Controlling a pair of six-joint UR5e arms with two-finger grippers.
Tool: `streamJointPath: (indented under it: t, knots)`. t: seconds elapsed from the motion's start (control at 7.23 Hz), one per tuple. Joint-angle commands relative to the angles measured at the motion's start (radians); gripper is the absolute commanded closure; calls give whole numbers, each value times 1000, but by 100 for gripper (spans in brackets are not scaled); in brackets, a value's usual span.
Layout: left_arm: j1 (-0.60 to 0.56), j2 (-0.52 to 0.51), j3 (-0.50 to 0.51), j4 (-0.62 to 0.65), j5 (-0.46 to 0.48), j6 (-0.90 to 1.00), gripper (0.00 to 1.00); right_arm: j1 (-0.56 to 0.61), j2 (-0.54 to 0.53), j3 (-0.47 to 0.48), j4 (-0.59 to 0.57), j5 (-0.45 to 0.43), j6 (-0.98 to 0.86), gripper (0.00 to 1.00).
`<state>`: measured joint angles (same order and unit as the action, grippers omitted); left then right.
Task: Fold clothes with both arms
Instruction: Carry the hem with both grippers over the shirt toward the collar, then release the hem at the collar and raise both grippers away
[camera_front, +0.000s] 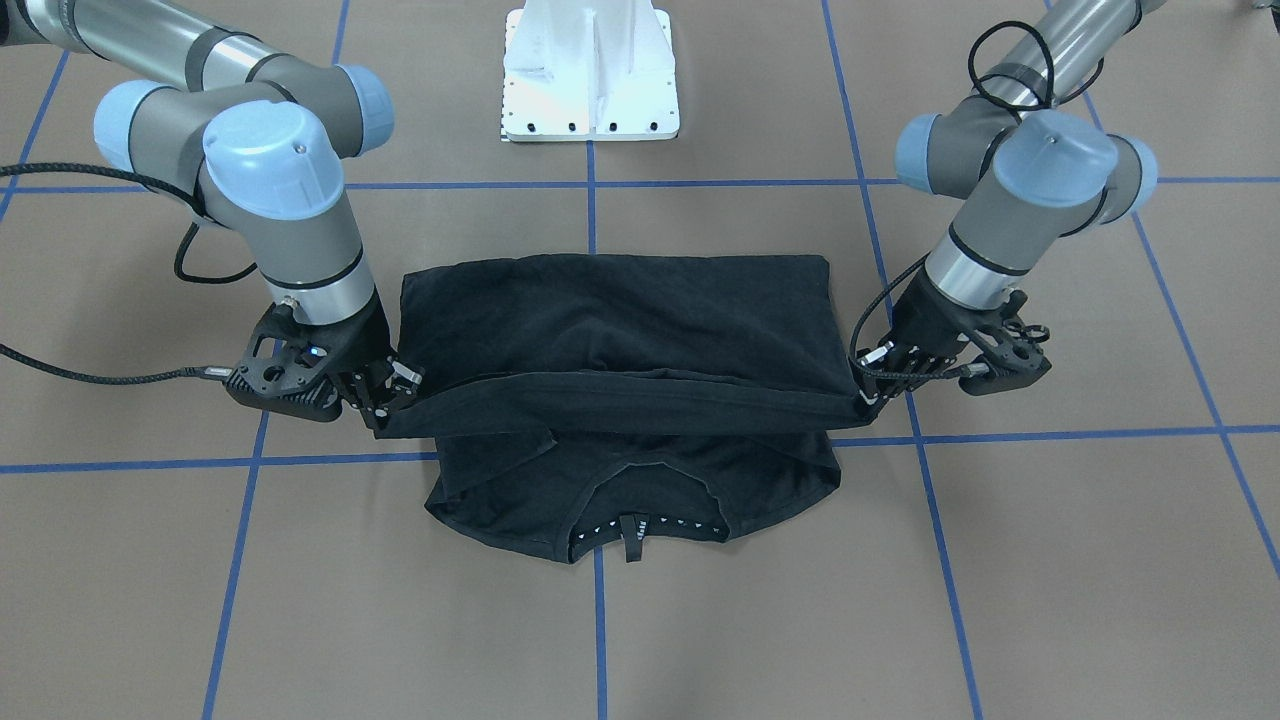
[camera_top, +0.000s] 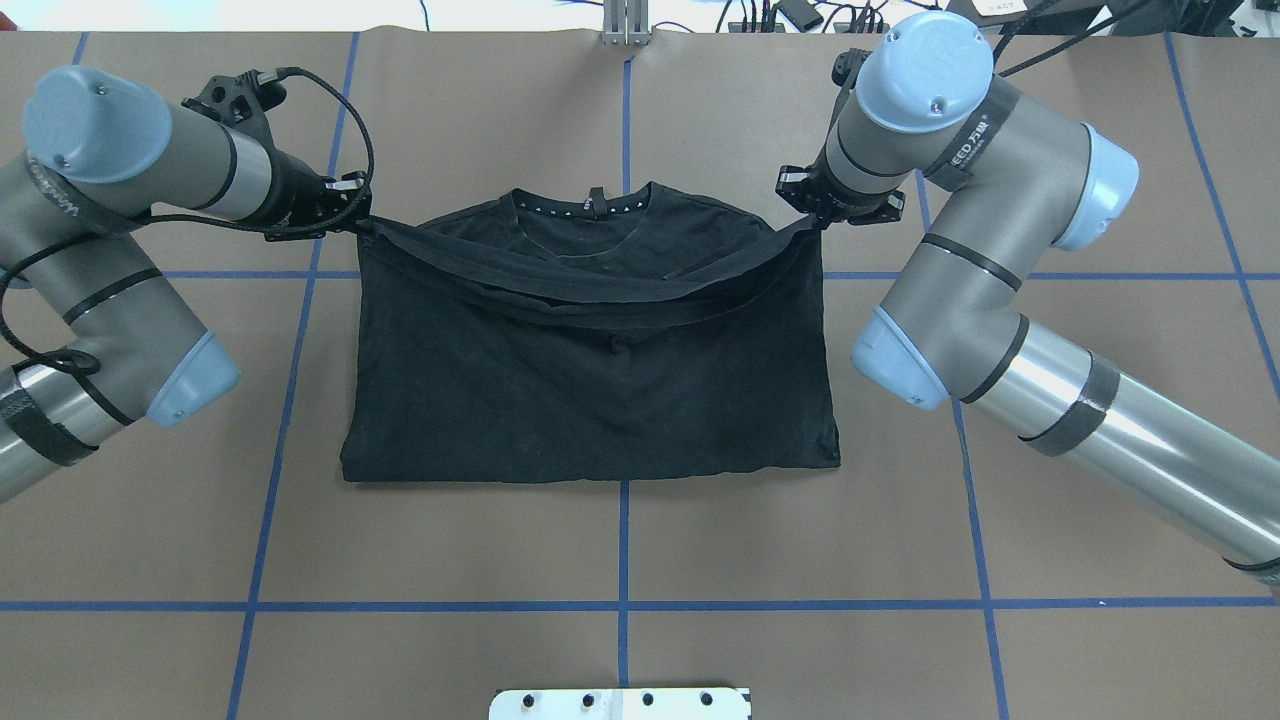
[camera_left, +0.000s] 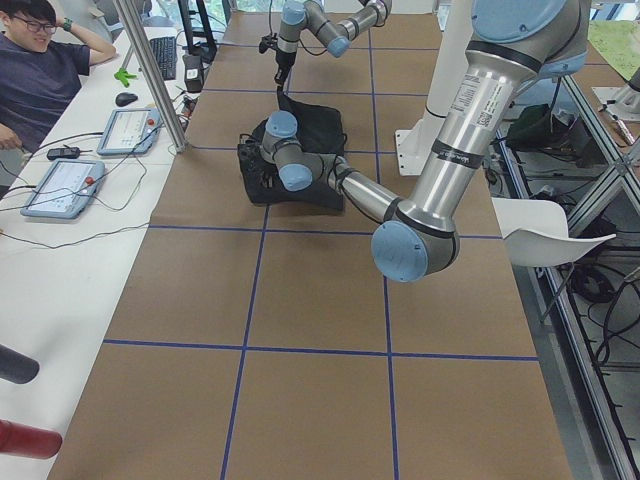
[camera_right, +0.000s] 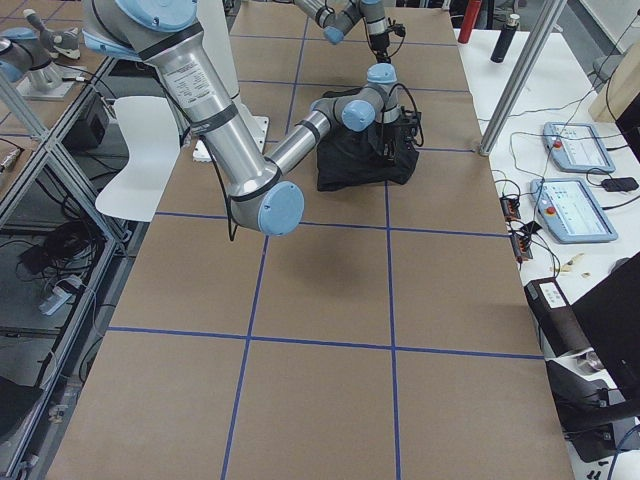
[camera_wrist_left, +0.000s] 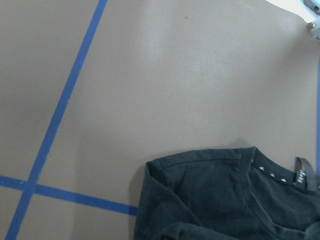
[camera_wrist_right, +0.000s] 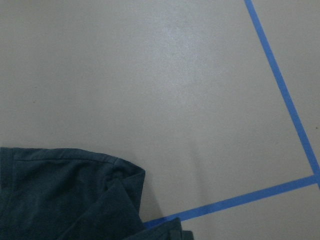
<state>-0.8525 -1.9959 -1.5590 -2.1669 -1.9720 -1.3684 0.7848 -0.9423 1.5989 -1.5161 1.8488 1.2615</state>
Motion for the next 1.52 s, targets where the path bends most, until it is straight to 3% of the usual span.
streamJointPath:
  t: [0.0,0.28,0.97,1.11,1.25,1.38]
  knots:
    - [32,-17,60,-1,36,28,100,7,13,-98,80,0,-8,100]
    - [49,-17,77,-2,45,28,100,10,13,-151,119,0,-25,100]
    - [53,-18,117,-16,55,114,100,5,16,-175,119,0,-33,100]
    - [53,-18,116,-16,55,115,78,5,16,-175,119,0,-31,100]
    - [52,-17,116,-39,56,153,21,7,20,-175,117,-2,-30,52]
    - [33,-14,106,-59,55,208,0,13,45,-175,117,-2,-31,19]
